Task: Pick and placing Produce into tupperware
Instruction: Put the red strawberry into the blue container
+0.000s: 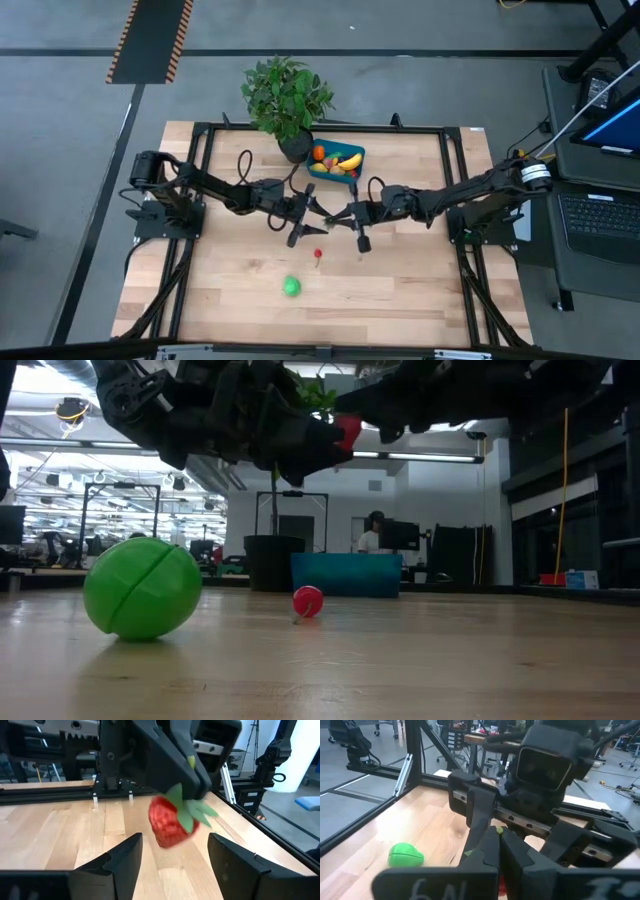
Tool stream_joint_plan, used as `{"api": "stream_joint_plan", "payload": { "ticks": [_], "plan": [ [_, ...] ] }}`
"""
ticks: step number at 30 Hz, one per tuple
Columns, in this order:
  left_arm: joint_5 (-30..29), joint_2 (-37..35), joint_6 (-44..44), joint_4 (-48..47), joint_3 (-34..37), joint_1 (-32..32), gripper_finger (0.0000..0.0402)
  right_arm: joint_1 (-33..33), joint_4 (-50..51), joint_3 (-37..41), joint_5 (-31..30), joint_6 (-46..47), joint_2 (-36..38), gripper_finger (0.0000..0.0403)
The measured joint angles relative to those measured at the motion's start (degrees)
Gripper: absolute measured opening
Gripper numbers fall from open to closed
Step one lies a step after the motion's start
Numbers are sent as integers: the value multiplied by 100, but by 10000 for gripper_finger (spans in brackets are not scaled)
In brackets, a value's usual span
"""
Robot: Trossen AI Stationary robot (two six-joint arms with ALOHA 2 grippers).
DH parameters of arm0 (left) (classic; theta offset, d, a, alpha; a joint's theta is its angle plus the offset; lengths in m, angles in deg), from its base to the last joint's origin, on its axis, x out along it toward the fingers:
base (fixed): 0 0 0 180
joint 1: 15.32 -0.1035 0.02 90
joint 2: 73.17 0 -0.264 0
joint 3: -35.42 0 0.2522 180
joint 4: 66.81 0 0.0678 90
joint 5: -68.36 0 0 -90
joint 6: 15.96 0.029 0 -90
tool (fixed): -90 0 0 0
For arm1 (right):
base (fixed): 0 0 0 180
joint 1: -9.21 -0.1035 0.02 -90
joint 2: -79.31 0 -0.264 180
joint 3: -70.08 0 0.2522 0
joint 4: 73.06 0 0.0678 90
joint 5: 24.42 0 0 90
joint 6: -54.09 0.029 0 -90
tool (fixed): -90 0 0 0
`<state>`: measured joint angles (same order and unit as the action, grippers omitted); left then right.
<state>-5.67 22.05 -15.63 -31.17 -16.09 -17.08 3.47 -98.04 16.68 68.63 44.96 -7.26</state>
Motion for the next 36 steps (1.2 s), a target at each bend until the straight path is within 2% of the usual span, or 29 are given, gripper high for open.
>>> {"api": "stream_joint_plan", "payload": {
  "ticks": [6, 11, 18, 25, 36],
  "plan": [
    [-1, -230, 75, -313, 9, 0, 214, -4, 731, 2, 0, 4, 439, 2],
    [0, -466, 176, -1016, 34, 4, 220, -4, 1147, 4, -48, -3, 627, 2],
    [-9, -816, 169, -957, 469, 9, 215, 19, 1880, 3, -290, -15, 1070, 1],
    [-11, -1364, 171, -940, 859, 103, 220, 77, 3088, 4, -725, 174, 1627, 1],
    [-7, -1433, 177, -1019, 876, 120, 218, 70, 3440, 4, -1271, 287, 1788, 1]
  ]
}}
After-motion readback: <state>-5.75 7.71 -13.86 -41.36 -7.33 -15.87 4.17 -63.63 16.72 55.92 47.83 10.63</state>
